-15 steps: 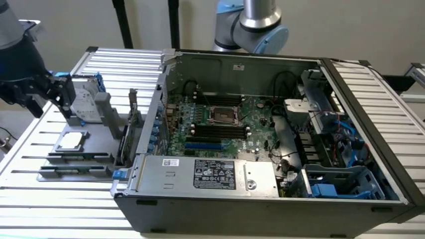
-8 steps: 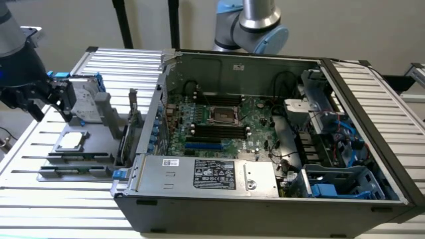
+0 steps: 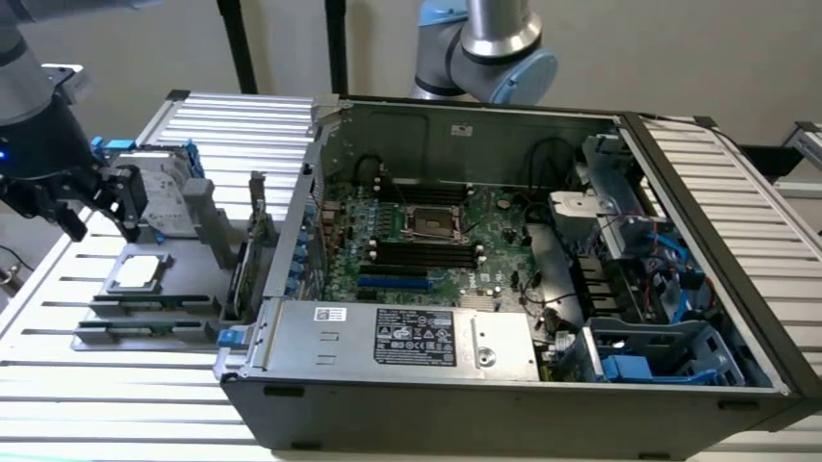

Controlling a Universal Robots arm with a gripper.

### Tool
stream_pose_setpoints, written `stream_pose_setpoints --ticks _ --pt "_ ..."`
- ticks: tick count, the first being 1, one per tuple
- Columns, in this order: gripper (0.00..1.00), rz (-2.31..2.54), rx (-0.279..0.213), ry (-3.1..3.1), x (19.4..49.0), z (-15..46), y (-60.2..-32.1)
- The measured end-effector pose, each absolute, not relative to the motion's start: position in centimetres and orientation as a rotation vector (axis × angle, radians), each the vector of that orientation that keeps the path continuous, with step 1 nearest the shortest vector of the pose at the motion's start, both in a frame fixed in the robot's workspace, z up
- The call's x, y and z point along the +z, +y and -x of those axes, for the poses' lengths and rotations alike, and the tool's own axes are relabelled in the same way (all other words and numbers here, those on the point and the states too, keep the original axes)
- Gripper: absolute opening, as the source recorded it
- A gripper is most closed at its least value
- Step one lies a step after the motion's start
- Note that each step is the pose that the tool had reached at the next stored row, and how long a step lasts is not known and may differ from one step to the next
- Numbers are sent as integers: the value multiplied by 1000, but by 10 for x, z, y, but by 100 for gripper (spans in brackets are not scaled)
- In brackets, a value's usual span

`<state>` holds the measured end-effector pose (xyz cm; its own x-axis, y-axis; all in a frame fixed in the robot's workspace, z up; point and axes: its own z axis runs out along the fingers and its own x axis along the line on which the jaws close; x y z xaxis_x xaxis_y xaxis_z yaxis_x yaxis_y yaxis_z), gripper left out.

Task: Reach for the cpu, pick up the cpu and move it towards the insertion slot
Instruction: 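Pick up the cpu and move it towards the insertion slot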

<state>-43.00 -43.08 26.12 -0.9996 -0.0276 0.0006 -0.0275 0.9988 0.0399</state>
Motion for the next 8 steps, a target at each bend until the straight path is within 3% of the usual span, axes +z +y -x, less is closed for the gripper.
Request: stream_pose_setpoints --ticks 8 --pt "65 -43 -63 -3140 246 432 -429"
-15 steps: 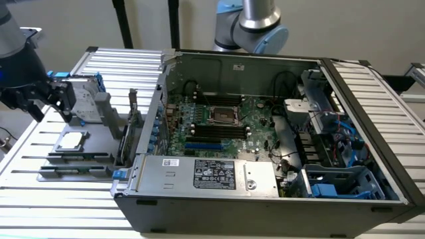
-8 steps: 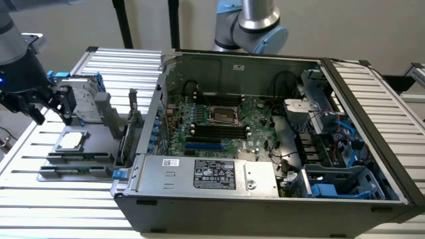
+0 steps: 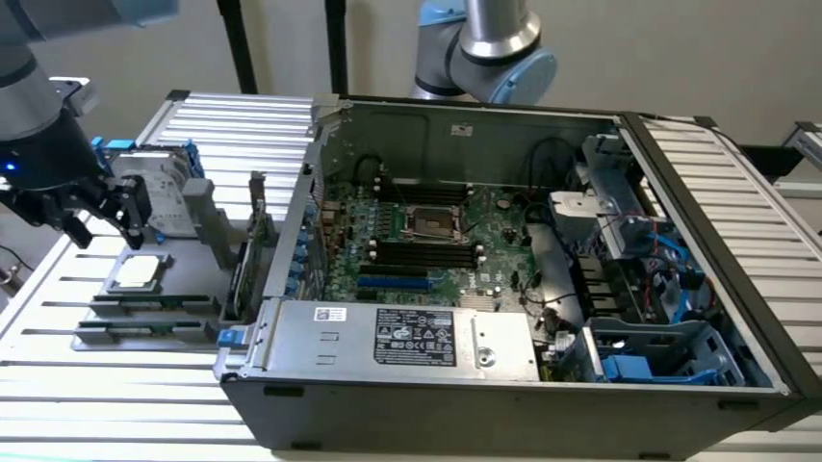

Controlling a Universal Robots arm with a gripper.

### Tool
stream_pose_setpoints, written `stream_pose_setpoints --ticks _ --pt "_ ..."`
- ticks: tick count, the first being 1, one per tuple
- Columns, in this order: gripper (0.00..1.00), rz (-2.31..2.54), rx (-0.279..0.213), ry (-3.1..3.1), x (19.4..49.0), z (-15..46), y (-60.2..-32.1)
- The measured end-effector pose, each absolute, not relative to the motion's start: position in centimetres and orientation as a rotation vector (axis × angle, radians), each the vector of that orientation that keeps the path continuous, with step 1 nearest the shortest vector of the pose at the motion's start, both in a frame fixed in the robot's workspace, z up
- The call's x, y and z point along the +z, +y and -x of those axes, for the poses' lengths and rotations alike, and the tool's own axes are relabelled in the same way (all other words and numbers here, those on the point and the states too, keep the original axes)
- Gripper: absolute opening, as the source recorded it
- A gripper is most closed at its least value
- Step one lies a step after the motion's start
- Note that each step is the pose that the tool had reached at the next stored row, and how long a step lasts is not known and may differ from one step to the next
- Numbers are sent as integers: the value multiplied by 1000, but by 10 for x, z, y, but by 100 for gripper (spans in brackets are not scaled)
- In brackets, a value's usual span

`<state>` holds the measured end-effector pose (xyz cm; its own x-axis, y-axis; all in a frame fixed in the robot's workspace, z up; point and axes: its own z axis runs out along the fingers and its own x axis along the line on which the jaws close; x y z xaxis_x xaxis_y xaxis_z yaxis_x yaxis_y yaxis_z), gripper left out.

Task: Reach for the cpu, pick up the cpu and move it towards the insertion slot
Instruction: 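Pick up the cpu and move it towards the insertion slot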

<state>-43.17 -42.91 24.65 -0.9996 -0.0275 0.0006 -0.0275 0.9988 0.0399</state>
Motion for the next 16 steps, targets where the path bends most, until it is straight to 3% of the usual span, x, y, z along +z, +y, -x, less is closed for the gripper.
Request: stream_pose_setpoints --ticks 16 --pt "65 -57 -63 -3139 217 430 -428"
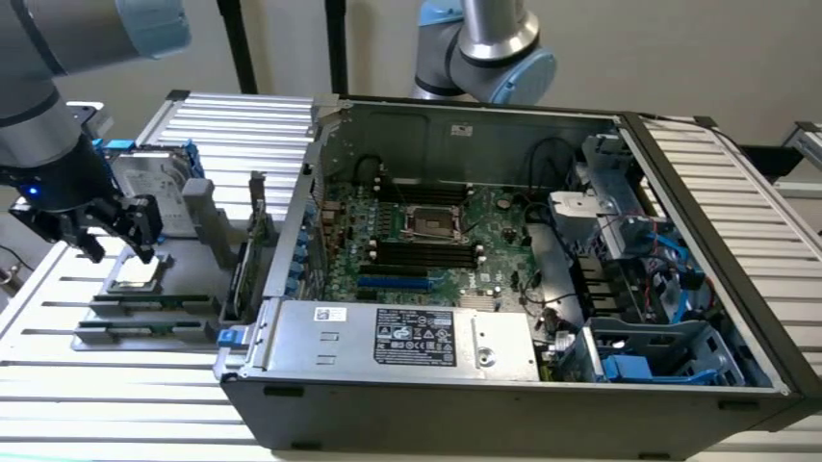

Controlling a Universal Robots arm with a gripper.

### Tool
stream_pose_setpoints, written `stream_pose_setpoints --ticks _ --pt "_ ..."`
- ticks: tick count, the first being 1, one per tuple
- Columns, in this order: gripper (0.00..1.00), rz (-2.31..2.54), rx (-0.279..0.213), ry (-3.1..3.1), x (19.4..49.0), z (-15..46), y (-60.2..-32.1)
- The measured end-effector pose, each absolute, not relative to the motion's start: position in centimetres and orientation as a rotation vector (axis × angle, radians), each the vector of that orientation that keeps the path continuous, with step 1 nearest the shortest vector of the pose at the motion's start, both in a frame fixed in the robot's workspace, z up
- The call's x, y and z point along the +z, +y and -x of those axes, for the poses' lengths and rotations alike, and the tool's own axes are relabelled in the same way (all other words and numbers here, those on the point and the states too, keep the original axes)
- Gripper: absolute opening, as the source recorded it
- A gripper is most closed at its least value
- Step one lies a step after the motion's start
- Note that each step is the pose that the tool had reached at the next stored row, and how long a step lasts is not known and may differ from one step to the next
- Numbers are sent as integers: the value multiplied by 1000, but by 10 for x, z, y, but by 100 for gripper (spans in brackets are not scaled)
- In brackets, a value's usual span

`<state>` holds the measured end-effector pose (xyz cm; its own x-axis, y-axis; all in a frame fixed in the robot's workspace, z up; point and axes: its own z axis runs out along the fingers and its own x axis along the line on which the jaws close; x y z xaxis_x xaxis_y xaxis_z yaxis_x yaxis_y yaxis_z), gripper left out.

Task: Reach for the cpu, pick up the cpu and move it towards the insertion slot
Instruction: 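Pick up the cpu and move it towards the insertion slot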

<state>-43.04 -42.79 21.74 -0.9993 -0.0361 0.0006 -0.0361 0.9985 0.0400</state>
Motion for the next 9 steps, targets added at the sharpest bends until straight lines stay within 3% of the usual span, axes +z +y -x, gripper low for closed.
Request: stream_pose_setpoints --ticks 9 --pt "67 -67 -62 -3138 206 429 -428"
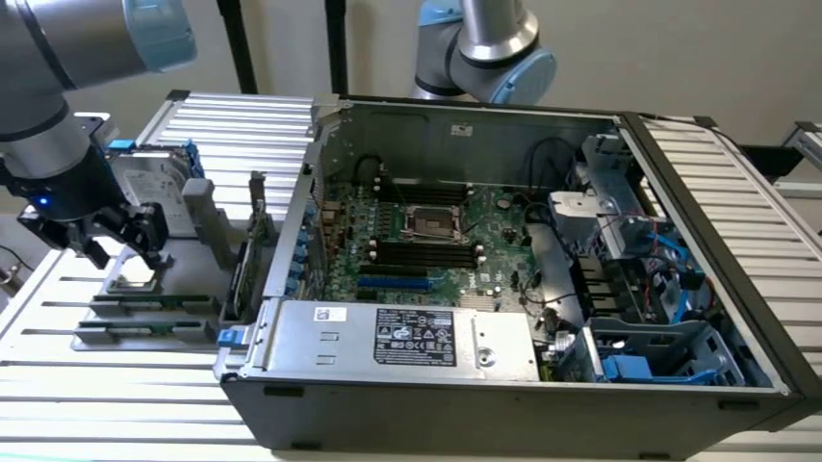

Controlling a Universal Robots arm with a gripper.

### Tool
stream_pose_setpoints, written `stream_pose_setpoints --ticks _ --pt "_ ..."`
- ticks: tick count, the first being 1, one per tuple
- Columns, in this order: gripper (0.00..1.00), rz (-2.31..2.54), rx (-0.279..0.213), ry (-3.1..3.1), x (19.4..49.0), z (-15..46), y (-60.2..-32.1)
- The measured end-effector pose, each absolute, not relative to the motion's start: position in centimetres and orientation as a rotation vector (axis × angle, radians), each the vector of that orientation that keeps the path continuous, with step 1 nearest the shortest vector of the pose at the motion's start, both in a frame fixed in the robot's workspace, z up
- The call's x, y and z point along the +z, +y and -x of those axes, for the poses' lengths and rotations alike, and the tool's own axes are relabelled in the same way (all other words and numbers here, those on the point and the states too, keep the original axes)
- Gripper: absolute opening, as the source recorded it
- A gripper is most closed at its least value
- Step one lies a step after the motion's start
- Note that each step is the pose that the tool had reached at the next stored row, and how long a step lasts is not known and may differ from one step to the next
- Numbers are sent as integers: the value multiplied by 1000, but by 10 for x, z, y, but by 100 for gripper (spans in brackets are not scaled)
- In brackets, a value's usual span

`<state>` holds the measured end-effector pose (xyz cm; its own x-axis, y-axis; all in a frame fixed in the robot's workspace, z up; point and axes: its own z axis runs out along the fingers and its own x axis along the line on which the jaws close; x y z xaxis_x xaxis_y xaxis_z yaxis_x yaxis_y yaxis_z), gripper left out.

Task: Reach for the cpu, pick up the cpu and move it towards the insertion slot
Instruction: 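Pick up the cpu and move it towards the insertion slot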

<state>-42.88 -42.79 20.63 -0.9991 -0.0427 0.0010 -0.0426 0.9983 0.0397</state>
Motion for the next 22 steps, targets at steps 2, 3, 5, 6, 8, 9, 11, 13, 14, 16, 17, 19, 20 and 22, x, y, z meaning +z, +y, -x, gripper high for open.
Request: stream_pose_setpoints --ticks 2,3,5,6,8,9,11,13,14,16,17,19,20,22 --pt "73 -67 -63 -3139 204 429 -428" --pt "73 -67 -63 -3139 202 429 -428" --pt "73 -67 -63 -3139 199 429 -428" --pt "73 -67 -63 -3139 197 429 -428" --pt "73 -67 -63 -3139 196 429 -428" --pt "73 -67 -63 -3139 195 429 -428" --pt "73 -67 -63 -3139 195 428 -428" --pt "73 -67 -63 -3139 195 428 -428" --pt "73 -67 -63 -3139 195 428 -428" --pt "73 -67 -63 -3139 195 427 -428" --pt "73 -67 -63 -3139 195 427 -428" --pt "73 -67 -63 -3139 195 427 -428" --pt "73 -67 -63 -3139 194 426 -427" --pt "73 -67 -63 -3139 193 426 -426"
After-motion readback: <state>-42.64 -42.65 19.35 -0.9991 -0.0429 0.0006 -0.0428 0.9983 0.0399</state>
